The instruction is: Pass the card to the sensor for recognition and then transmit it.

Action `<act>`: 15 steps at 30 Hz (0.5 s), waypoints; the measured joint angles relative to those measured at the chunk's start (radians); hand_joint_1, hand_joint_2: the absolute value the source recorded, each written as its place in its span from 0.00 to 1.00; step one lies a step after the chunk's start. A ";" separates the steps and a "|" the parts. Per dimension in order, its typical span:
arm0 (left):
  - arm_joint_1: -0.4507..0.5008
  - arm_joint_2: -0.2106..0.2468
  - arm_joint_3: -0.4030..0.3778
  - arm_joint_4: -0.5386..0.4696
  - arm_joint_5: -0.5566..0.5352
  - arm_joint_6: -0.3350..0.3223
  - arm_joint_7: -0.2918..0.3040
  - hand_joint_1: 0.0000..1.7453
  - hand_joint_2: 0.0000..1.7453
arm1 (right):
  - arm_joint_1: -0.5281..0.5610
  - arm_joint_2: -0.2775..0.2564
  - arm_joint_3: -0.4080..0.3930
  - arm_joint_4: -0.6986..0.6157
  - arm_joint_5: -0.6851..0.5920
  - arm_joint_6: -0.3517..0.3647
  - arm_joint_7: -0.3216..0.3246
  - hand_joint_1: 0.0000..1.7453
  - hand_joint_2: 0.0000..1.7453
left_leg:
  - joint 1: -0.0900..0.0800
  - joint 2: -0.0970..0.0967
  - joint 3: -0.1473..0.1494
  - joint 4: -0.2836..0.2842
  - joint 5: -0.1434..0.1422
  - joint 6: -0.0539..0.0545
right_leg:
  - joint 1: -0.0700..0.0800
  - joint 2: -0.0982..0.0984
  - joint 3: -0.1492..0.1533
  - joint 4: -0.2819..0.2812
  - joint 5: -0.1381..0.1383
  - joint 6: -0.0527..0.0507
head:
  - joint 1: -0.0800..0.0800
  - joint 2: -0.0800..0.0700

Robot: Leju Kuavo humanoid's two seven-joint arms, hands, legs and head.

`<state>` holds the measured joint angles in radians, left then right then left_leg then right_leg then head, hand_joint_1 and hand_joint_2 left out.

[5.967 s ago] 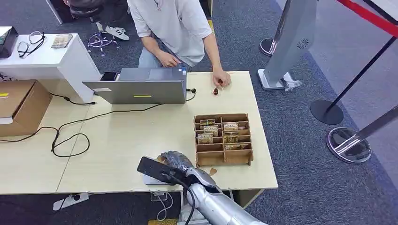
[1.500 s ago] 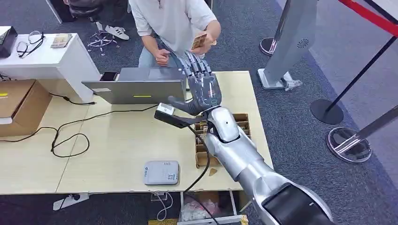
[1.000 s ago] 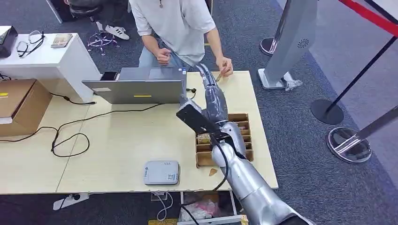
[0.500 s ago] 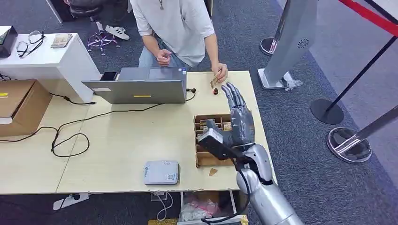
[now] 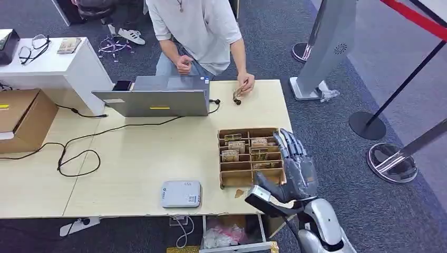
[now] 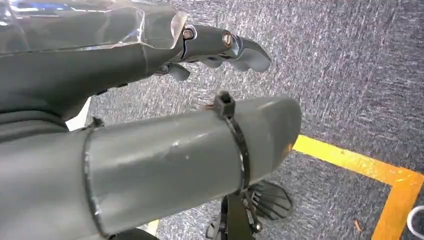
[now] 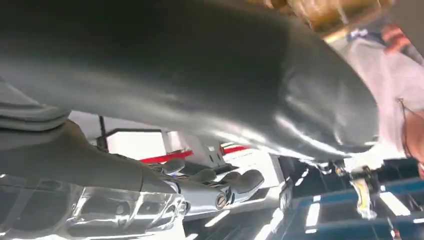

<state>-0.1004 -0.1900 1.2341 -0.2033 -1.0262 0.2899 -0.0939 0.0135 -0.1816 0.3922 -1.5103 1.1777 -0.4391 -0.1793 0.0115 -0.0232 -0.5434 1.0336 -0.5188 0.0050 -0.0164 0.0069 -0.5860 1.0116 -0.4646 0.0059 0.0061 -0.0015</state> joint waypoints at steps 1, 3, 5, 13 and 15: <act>0.000 -0.002 0.000 0.000 -0.002 -0.002 -0.002 0.00 0.00 | 0.012 -0.003 0.000 -0.006 0.012 0.006 0.003 0.00 1.00 | 0.000 0.000 0.000 0.000 0.000 0.000 | 0.000 0.000 0.000 0.000 0.000 0.000 | 0.000 0.000; 0.000 -0.004 0.000 0.000 -0.007 -0.006 -0.008 0.00 0.00 | 0.027 -0.008 0.000 -0.013 0.043 0.017 0.015 0.00 1.00 | 0.000 0.000 0.000 0.000 0.000 0.000 | 0.000 0.000 0.000 0.000 0.000 0.000 | 0.000 0.000; 0.000 -0.005 0.000 0.000 -0.009 -0.011 -0.015 0.00 0.00 | 0.032 -0.008 0.001 -0.018 0.070 0.027 0.019 0.00 1.00 | 0.000 0.000 0.000 0.000 0.000 0.000 | 0.000 0.000 0.000 0.000 0.000 0.000 | 0.000 0.000; -0.001 -0.010 0.000 0.000 -0.015 -0.021 -0.036 0.00 0.00 | -0.003 -0.008 0.029 0.000 0.109 0.059 0.019 0.00 1.00 | 0.000 0.001 0.000 0.000 0.000 0.000 | 0.000 0.000 0.000 0.000 0.000 0.000 | 0.000 0.000; -0.001 -0.011 0.000 0.000 -0.018 -0.021 -0.036 0.00 0.00 | -0.023 -0.008 0.038 0.018 0.104 0.063 0.019 0.00 1.00 | 0.000 0.000 0.000 0.000 0.000 0.000 | 0.000 0.000 0.000 0.000 0.000 0.000 | 0.000 0.000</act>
<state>-0.1015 -0.2007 1.2337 -0.2033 -1.0437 0.2689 -0.1297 -0.0096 -0.1900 0.4299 -1.4919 1.2821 -0.3758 -0.1602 0.0115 -0.0227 -0.5434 1.0335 -0.5186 0.0050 -0.0165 0.0072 -0.5857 1.0119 -0.4644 0.0059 0.0065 -0.0015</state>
